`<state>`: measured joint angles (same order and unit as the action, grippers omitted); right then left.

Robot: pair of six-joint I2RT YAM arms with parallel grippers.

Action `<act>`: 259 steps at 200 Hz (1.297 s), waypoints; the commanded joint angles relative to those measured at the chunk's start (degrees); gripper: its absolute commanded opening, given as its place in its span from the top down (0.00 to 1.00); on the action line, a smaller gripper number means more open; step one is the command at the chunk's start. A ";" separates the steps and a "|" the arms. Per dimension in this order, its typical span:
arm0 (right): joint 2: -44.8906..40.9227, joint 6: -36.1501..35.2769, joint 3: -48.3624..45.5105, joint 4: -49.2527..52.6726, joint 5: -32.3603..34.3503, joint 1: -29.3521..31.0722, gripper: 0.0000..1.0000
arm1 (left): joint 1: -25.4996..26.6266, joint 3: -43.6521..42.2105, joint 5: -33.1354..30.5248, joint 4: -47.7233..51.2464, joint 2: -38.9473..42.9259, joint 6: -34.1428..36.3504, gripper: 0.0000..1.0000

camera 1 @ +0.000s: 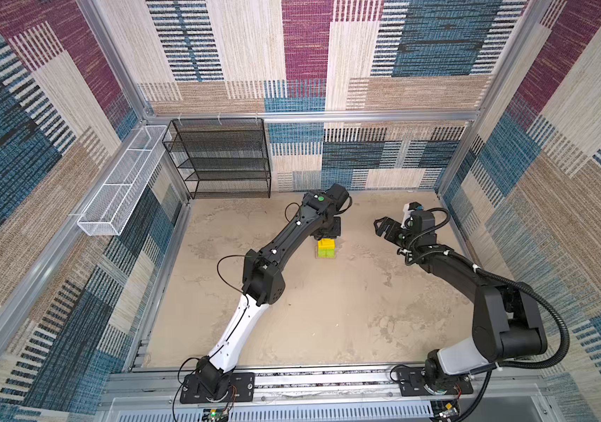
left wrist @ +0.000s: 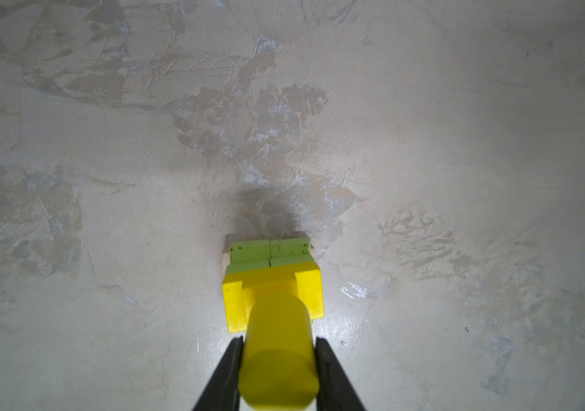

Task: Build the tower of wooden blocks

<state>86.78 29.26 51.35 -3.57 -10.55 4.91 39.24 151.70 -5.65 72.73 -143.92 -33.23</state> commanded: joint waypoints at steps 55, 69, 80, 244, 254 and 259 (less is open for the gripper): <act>0.32 0.43 0.41 -2.04 -1.11 -0.08 0.01 | -0.07 0.21 -0.38 -0.20 -0.31 -0.32 0.78; 0.38 0.45 0.49 -2.13 -1.08 -0.16 0.01 | -0.07 0.26 -0.38 -0.16 -0.29 -0.22 0.77; 0.48 0.45 0.47 -2.13 -1.20 -0.16 0.01 | -0.04 0.23 -0.41 -0.14 -0.31 -0.19 0.76; 0.89 0.36 0.44 -2.14 -1.32 -0.42 0.01 | -0.13 0.35 -0.64 -0.24 -0.80 -1.04 0.61; 1.15 0.37 0.59 -2.14 -1.39 -0.43 0.01 | -0.18 0.35 -0.57 -0.23 -0.84 -1.04 0.60; 1.27 0.36 0.67 -2.20 -1.41 -0.47 0.01 | -0.13 0.35 -0.54 -0.27 -0.85 -1.04 0.60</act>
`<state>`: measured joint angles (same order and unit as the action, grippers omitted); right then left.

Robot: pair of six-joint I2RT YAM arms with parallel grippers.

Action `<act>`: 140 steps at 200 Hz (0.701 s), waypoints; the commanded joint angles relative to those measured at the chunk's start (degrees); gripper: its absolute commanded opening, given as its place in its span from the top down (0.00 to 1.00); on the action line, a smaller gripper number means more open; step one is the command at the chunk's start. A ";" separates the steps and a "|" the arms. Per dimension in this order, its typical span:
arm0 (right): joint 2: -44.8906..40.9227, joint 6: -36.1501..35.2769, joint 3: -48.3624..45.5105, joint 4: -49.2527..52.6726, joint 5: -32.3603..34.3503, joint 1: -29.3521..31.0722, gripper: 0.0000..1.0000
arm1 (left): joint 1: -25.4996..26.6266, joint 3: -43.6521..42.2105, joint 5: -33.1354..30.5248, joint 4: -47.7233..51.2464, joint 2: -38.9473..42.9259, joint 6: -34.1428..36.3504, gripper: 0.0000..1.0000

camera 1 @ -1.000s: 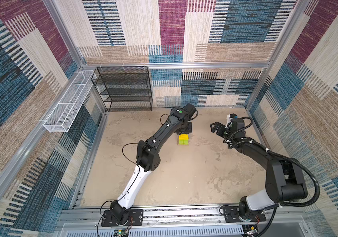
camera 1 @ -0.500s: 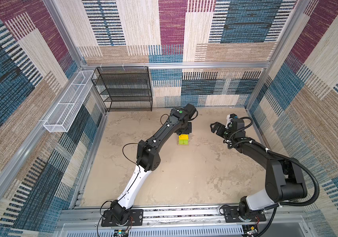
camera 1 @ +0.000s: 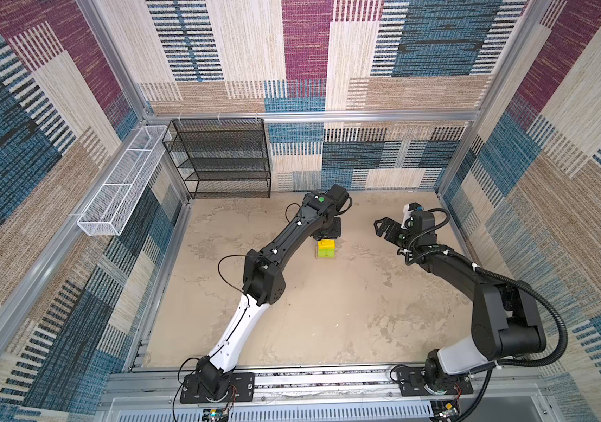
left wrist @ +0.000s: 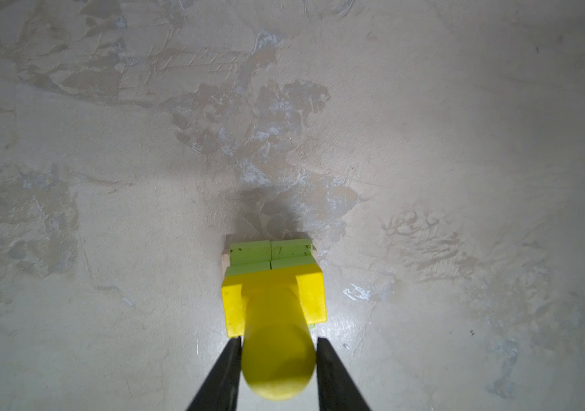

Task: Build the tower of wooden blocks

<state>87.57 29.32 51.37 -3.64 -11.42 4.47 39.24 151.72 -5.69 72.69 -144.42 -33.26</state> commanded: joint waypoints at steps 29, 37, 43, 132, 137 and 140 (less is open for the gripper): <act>0.63 0.39 0.74 -2.15 -0.84 -0.11 0.01 | -0.13 0.33 -0.54 -0.24 -0.44 -1.08 0.59; 0.61 0.39 0.66 -2.13 -0.85 -0.18 0.01 | -0.13 0.41 -0.39 -0.20 -0.42 -1.20 0.59; 0.58 0.39 0.66 -2.08 -0.72 -0.17 0.01 | -0.13 0.33 -0.43 -0.24 -0.45 -1.20 0.59; 0.33 0.48 0.47 -2.15 -0.80 -0.25 0.01 | -0.18 -0.02 -0.52 -0.18 -0.43 -1.19 0.58; 0.49 0.54 0.47 -2.08 -0.80 -0.25 0.01 | -0.13 -0.09 -0.61 -0.21 -0.38 -1.19 0.58; 0.50 0.48 0.43 -2.11 -0.80 -0.27 0.01 | -0.13 -0.11 -0.63 -0.23 -0.43 -1.14 0.58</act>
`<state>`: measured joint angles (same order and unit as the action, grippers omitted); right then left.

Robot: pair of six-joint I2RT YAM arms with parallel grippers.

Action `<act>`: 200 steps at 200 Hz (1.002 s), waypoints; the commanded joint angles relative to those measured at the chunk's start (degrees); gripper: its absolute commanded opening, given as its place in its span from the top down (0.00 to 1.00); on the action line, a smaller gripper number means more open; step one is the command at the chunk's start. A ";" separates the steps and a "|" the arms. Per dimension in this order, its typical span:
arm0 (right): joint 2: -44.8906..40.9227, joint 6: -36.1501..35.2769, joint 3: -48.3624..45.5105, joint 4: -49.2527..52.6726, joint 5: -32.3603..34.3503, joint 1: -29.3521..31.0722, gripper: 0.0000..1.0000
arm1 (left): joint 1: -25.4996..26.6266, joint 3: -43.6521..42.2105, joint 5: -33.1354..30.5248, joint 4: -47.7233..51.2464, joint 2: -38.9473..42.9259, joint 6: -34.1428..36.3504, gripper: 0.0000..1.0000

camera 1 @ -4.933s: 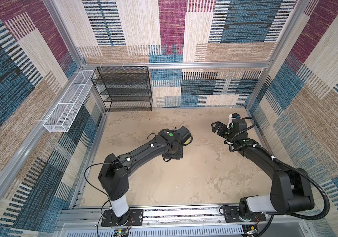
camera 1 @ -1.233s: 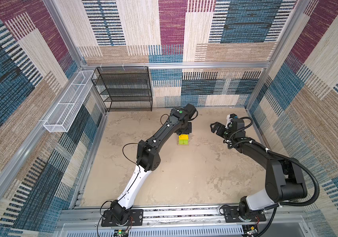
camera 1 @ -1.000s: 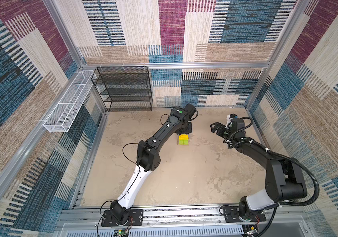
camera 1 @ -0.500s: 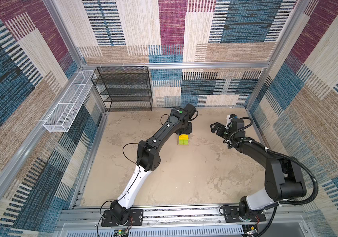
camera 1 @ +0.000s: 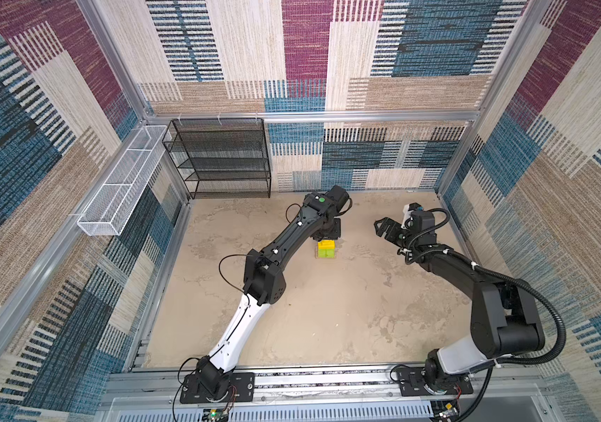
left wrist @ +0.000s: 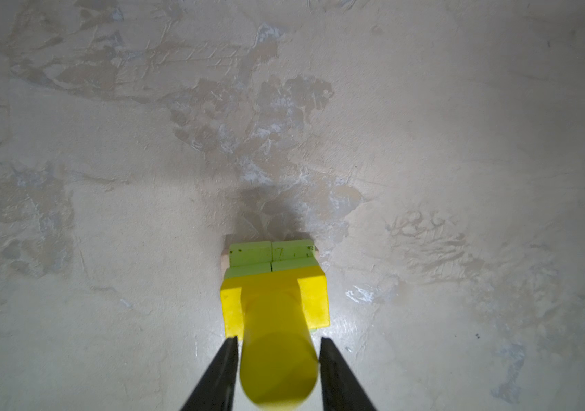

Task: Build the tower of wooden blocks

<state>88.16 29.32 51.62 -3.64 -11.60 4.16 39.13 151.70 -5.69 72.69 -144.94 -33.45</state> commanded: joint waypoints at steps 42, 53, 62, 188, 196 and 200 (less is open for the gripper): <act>-0.09 0.47 0.20 -2.16 -0.72 0.01 0.01 | -0.02 -0.26 -0.73 -0.23 0.18 -0.96 0.61; -0.06 0.54 0.23 -2.14 -0.73 -0.09 0.01 | -0.07 -0.22 -0.69 -0.22 0.13 -0.98 0.62; -0.01 0.56 0.22 -2.12 -0.82 -0.07 0.01 | -0.04 -0.26 -0.66 -0.19 0.17 -1.00 0.63; 0.17 0.65 0.33 -2.23 -1.04 -0.06 0.01 | -0.10 0.44 -0.07 -0.22 0.01 -1.18 0.55; 0.19 0.56 0.33 -2.17 -0.98 -0.03 0.01 | -0.10 0.44 0.00 -0.19 0.05 -1.18 0.54; 0.19 0.64 0.32 -2.20 -0.98 -0.04 0.01 | -0.11 0.43 0.05 -0.25 0.03 -1.15 0.54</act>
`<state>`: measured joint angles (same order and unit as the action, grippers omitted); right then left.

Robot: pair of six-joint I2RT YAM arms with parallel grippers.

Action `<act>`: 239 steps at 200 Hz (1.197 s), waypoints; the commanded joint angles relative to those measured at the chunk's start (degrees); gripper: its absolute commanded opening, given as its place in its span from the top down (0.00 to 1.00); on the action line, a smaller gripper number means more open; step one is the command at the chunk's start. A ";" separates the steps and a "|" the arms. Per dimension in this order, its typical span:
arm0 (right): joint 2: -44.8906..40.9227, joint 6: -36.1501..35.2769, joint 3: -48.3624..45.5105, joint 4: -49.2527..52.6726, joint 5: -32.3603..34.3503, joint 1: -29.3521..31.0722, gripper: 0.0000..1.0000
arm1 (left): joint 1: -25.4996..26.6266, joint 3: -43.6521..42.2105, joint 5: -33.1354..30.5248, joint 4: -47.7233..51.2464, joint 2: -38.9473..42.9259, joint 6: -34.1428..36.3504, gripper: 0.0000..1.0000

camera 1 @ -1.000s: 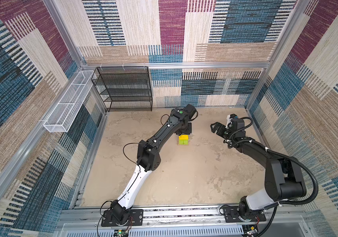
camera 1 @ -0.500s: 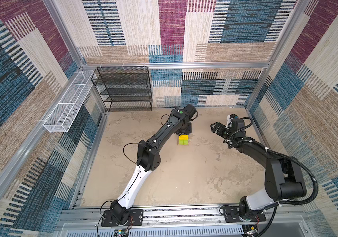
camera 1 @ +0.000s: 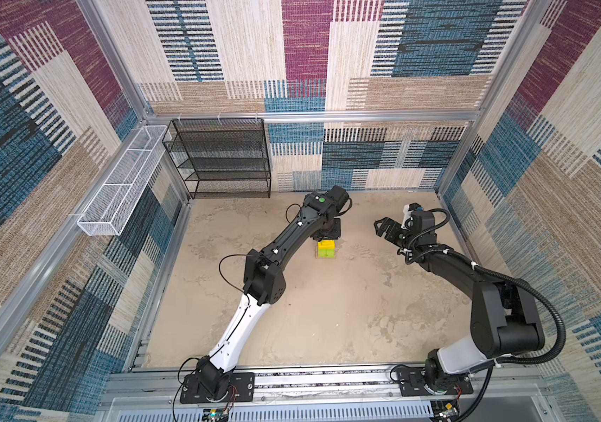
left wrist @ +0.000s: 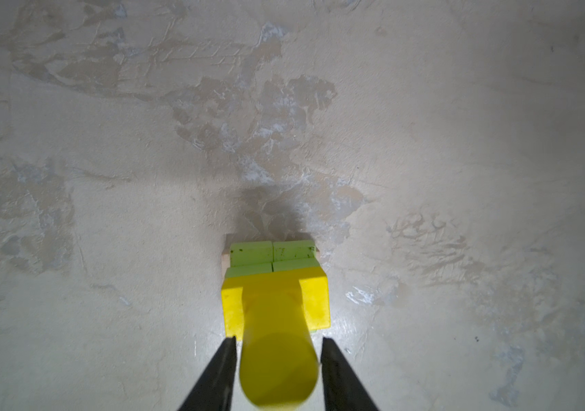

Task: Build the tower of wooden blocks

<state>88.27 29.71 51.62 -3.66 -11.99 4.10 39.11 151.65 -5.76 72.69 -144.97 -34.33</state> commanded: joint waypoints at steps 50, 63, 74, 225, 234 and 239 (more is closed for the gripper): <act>-0.29 0.08 0.24 -1.96 -0.44 0.03 0.01 | -0.09 0.51 0.83 -0.23 0.88 -0.07 0.44; -0.38 -0.01 0.15 -1.86 -0.04 0.03 0.01 | -0.10 0.24 1.36 -0.18 1.49 0.03 0.43; -0.29 -0.07 0.32 -1.44 0.21 -0.06 0.01 | -0.05 -0.02 1.74 -0.21 2.14 0.18 0.43; -6.66 -3.57 1.72 4.34 1.84 -0.05 0.01 | 0.26 -10.31 0.12 -0.89 24.73 9.54 0.39; -6.95 -4.78 1.91 4.92 0.93 -0.06 0.01 | 0.26 -12.80 -1.12 -1.94 26.94 10.84 0.39; -7.18 -5.52 1.88 5.05 0.32 -0.06 0.01 | 0.24 -14.78 -2.08 -2.85 28.38 11.44 0.39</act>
<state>82.00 27.40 52.88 0.40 -10.33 4.05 39.40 141.58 -4.62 72.36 -120.99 -27.88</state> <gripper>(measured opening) 0.993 0.609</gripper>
